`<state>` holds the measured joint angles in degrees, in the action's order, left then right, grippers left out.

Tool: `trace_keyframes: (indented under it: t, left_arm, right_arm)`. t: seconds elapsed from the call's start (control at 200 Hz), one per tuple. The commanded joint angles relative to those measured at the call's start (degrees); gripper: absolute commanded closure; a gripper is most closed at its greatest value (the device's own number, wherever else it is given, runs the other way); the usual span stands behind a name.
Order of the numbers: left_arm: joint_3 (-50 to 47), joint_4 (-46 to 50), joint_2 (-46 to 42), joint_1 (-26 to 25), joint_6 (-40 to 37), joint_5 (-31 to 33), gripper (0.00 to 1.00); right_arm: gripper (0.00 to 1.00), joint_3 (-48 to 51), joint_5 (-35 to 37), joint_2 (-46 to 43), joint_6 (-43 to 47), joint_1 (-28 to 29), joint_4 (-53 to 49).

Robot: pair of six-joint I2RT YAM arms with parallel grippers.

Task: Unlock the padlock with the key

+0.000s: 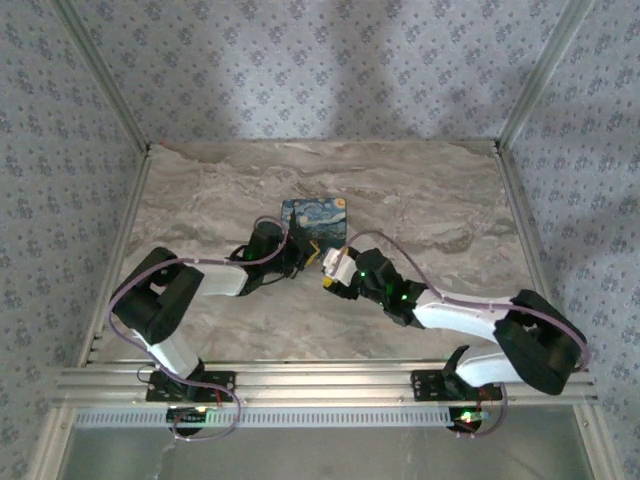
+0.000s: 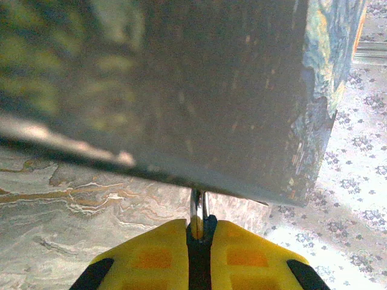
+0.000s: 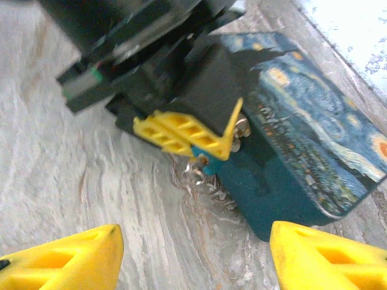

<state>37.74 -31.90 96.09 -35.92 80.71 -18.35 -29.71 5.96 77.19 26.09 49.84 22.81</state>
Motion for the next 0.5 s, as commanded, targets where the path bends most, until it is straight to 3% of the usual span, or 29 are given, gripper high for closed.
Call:
trace_keyframes:
  t: [0.0, 0.175, 0.495]
  left_arm:
    - [1.1, 0.7, -2.2, -0.8, 1.7, -1.8, 1.00]
    - [1.1, 0.7, -2.1, -0.8, 1.8, -1.7, 1.00]
    - [1.1, 0.5, -1.7, -0.7, 2.0, -2.0, 1.00]
  right_arm:
    - [0.35, -1.0, 5.0, 3.3, 9.4, 1.2, 5.2]
    - [0.37, -2.4, 7.3, 7.8, 11.7, 2.8, 9.2]
    - [0.60, -4.6, 8.5, 12.7, 11.4, 3.5, 11.8]
